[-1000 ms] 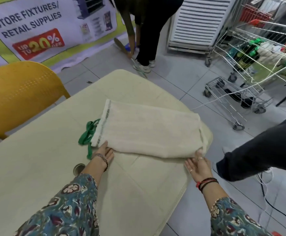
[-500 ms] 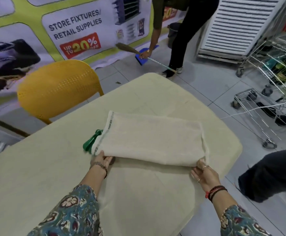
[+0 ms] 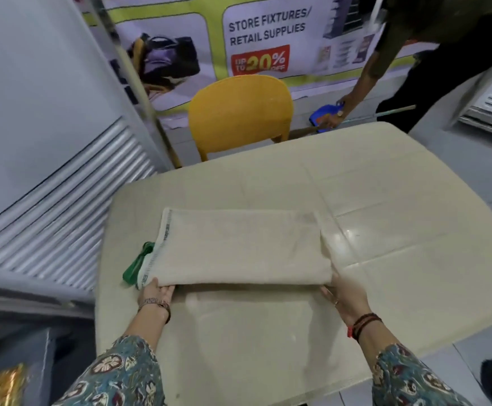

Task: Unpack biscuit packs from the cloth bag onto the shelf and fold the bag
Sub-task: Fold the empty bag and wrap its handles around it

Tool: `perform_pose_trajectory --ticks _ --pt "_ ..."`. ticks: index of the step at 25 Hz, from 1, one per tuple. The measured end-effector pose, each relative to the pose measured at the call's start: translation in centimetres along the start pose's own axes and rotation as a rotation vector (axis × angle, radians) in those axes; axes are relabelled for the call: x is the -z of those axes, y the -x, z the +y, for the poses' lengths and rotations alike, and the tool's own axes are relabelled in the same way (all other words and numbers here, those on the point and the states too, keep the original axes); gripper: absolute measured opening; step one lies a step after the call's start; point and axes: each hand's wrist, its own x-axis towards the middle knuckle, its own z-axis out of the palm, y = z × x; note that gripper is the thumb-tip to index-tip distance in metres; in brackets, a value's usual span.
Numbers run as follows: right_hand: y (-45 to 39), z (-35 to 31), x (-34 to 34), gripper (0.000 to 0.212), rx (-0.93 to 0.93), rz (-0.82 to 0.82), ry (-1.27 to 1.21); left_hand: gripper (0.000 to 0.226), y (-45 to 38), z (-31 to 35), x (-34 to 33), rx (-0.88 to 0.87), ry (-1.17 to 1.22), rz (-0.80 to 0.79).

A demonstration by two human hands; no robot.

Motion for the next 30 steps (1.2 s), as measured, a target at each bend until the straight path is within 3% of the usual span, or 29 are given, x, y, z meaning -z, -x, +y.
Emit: perform_pose_trajectory --ticks 4,6,8,10,13,15,18,21,25,27,28,30 --pt "1.8 2.9 -3.8 0.036 -0.022 -0.041 -0.086 0.043 -1.4 2.8 5.8 0.030 -0.068 0.079" --pt "2.1 4.3 -4.7 0.044 -0.077 0.008 -0.120 0.039 -2.6 2.9 8.6 0.166 0.091 0.113" --pt "2.9 5.6 -5.3 0.038 -0.107 0.096 -0.120 0.037 -2.9 2.9 10.4 0.152 0.054 0.207" --pt "4.3 6.6 -5.6 0.027 -0.097 0.274 0.043 0.031 -1.7 3.1 11.4 0.120 0.057 0.149" --pt "5.8 6.6 -6.8 0.030 0.155 0.471 0.564 0.026 -1.1 3.3 12.3 0.058 0.077 0.128" --pt "5.3 5.6 -8.3 0.040 0.298 0.363 0.748 0.009 -1.1 3.6 12.3 0.062 0.066 0.106" --pt "2.5 3.9 -11.2 0.046 0.283 0.213 0.946 0.037 -0.9 4.4 12.0 0.041 -0.013 0.112" --pt "0.5 3.0 -12.3 0.037 0.276 0.237 0.879 0.045 -1.3 4.5 11.8 0.015 -0.044 0.107" --pt "0.8 2.4 -11.6 0.031 0.247 0.346 0.764 0.043 -1.6 4.6 11.7 -0.003 0.064 -0.026" --pt "2.3 3.3 -12.2 0.036 0.415 0.391 1.042 0.033 -1.2 4.7 11.5 -0.032 0.116 -0.059" --pt "3.4 4.3 -13.0 0.040 0.577 0.323 1.139 0.027 -1.0 4.8 11.4 -0.059 0.121 -0.087" --pt "6.1 7.6 -15.2 0.047 0.845 0.014 1.183 0.024 -0.8 5.0 11.1 -0.092 0.128 -0.132"
